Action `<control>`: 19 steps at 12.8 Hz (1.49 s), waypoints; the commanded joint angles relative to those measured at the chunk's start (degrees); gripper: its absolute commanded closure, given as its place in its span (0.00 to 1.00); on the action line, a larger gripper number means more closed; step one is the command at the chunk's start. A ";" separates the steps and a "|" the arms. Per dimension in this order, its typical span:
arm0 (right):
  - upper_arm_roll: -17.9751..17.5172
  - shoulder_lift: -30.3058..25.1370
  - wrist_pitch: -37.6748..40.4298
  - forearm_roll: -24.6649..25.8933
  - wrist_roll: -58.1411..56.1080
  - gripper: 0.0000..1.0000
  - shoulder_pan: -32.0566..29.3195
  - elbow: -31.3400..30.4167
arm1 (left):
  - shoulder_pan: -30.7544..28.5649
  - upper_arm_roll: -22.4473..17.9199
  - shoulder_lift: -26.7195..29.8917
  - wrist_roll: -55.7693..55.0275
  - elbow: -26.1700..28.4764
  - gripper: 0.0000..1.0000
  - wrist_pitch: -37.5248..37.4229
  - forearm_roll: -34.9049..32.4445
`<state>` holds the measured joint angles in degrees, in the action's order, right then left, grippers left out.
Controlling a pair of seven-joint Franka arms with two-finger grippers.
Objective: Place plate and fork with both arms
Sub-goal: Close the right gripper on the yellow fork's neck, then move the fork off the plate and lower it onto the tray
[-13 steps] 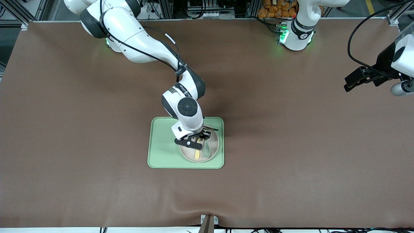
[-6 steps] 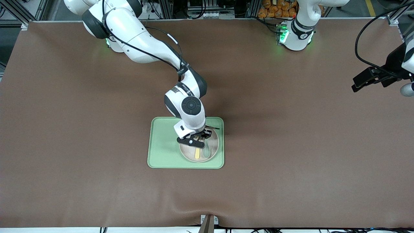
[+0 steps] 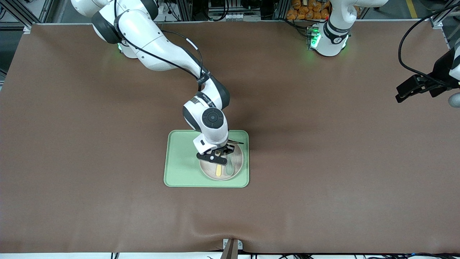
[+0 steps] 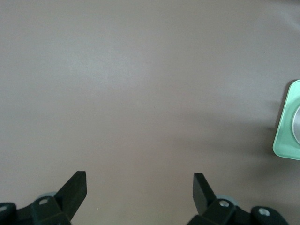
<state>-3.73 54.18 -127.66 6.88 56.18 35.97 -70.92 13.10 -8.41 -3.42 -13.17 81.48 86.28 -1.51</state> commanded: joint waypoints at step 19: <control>-9.54 -18.23 -4.17 3.93 -11.27 1.00 -20.42 -24.87 | -10.29 10.87 0.61 2.01 0.17 0.00 1.35 -1.30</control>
<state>-11.69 40.69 -129.34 8.85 45.10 16.81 -87.94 3.04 1.96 -3.42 -12.26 81.46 87.10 -1.57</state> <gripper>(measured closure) 0.731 0.000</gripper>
